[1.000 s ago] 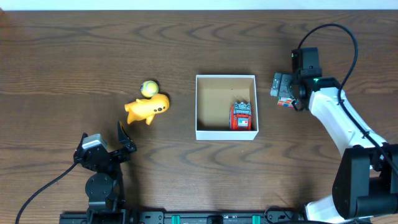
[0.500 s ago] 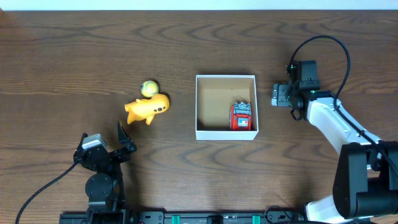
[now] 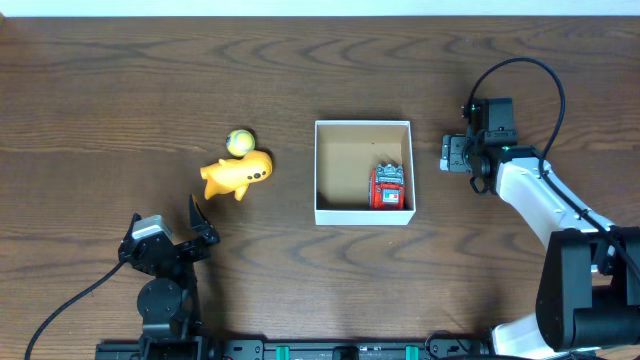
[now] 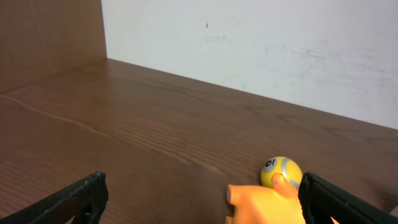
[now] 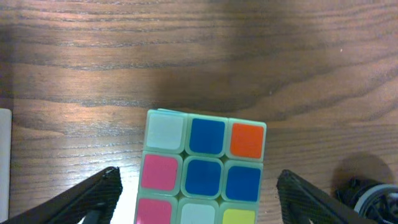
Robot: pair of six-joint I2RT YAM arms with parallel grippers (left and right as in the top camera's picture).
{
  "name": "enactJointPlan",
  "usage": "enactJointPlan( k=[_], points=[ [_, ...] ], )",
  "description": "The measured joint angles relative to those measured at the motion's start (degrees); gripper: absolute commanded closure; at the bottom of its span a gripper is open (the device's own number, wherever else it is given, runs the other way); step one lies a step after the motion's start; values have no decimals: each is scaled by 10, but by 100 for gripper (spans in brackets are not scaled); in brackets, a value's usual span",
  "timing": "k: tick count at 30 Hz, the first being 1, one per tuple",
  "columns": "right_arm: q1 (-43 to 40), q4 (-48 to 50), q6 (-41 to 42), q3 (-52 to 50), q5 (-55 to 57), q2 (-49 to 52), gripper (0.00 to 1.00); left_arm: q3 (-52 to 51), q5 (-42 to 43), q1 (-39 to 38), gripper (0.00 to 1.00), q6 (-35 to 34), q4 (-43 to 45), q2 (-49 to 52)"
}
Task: Pack container
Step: 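Move the right gripper to the Rubik's cube and grasp it, then carry the Rubik's cube into the box and release it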
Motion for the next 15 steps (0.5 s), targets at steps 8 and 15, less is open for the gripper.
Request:
enactJointPlan(
  k=[8, 15],
  points=[
    [0, 19, -19, 0, 0, 40, 26, 0, 0, 0, 2, 0, 0, 0],
    [0, 15, -22, -2, 0, 56, 32, 0, 0, 0, 2, 0, 0, 0]
  ],
)
